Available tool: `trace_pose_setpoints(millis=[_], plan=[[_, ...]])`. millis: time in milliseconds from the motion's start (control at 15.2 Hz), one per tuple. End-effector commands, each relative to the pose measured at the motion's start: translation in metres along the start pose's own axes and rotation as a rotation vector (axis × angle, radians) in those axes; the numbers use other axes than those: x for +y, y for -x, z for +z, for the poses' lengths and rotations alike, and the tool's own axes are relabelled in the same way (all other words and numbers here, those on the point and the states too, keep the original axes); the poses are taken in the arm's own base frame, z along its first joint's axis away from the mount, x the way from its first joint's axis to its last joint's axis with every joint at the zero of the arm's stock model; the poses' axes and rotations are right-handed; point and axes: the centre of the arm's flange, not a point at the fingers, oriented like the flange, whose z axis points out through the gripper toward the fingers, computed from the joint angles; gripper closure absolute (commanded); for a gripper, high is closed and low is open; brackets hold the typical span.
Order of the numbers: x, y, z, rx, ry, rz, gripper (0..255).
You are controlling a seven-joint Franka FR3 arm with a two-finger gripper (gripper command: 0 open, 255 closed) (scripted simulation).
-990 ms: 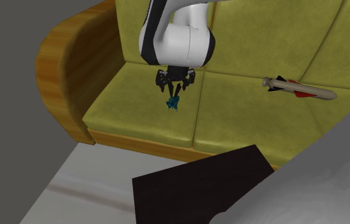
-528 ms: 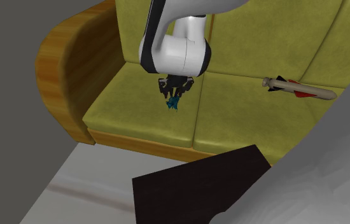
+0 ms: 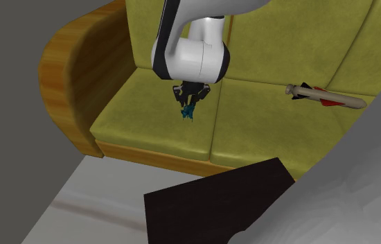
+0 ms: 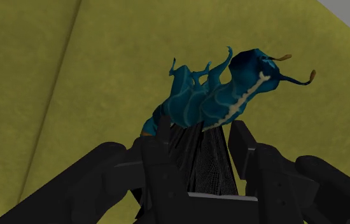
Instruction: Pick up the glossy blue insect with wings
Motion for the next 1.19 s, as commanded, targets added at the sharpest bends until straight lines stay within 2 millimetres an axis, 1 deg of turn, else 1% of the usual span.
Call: trace_pose_setpoints(millis=[0,990,1122], plan=[[0.001,0.001,0.001,-0.004,0.0,0.0,255],[-0.009,-0.015,-0.076,-0.004,0.0,0.0,255],[-0.009,-0.015,-0.076,-0.004,0.0,0.0,255]])
